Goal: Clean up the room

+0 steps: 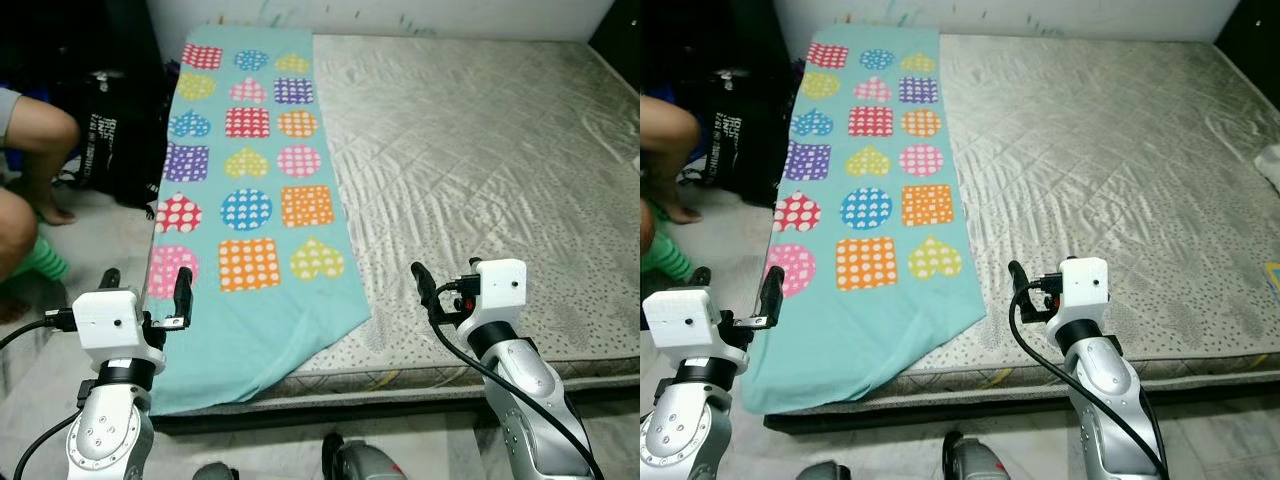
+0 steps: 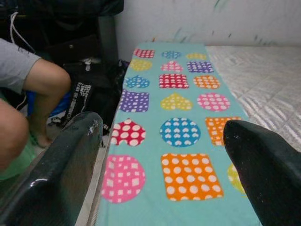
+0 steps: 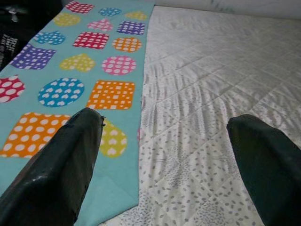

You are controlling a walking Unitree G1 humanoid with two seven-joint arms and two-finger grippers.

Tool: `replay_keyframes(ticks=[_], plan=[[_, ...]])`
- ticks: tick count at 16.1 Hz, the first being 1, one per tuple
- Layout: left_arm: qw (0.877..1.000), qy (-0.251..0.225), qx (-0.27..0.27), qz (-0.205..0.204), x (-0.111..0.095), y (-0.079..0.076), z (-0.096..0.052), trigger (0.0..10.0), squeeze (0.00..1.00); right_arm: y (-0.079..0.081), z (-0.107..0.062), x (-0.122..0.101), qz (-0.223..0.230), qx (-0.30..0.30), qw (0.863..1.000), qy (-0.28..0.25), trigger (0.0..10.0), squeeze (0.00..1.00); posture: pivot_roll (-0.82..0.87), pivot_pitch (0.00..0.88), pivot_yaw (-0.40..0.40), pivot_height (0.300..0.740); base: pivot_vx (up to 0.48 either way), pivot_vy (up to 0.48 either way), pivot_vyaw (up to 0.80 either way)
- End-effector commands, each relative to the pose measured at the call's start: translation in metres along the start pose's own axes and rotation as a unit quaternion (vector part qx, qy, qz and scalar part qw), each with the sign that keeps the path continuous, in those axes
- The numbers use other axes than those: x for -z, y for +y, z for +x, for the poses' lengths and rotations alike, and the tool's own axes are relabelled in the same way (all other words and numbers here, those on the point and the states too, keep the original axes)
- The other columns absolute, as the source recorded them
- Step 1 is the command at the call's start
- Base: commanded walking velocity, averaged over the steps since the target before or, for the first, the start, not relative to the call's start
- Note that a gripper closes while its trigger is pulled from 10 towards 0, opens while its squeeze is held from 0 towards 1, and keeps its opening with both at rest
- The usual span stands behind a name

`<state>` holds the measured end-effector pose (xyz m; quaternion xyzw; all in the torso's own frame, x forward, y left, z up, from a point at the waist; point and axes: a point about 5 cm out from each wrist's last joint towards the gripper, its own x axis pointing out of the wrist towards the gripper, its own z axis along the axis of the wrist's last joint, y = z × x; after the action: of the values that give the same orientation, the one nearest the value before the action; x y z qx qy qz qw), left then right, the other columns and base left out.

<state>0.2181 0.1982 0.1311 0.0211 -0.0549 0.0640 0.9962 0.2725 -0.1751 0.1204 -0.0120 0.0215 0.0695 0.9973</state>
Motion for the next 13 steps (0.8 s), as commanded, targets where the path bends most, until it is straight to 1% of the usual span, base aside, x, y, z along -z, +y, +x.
replay_keyframes(ticks=[1, 3, 5, 8, 13], plan=[[1.0, 0.015, -0.006, 0.001, 0.0045, 0.0012, -0.0019, 10.0, 0.0, -0.0016, -0.0016, 0.005, 0.0, -0.001, 1.0, 0.01, 10.0, 0.0, 0.07, 0.202, -0.041, 0.651, 0.0, 0.0, 0.0], [1.0, 0.016, -0.005, 0.0, 0.0045, 0.0008, -0.0017, 10.0, 0.0, -0.0012, -0.0018, 0.0061, 0.0, -0.002, 1.0, 0.012, 10.0, 0.0, 0.07, 0.202, -0.041, 0.626, 0.0, 0.0, 0.0], [1.0, 0.017, -0.006, -0.001, 0.0047, 0.0007, -0.0014, 10.0, 0.0, -0.0008, -0.0017, 0.0064, -0.001, -0.003, 1.0, 0.012, 10.0, 0.0, 0.07, 0.202, -0.041, 0.611, 0.0, 0.0, 0.0], [1.0, 0.018, -0.003, -0.004, 0.0044, -0.0004, 0.0008, 10.0, 0.0, 0.0001, 0.0001, 0.007, -0.001, -0.005, 1.0, 0.014, 10.0, 0.0, 0.07, 0.215, -0.047, 0.611, 0.0, 0.0, 0.0], [1.0, 0.018, -0.007, -0.007, 0.004, -0.0015, 0.0024, 10.0, 0.0, 0.001, 0.0017, 0.0091, -0.001, -0.009, 1.0, 0.017, 10.0, 0.0, 0.07, 0.209, -0.047, 0.611, 0.0, 0.0, 0.0]])
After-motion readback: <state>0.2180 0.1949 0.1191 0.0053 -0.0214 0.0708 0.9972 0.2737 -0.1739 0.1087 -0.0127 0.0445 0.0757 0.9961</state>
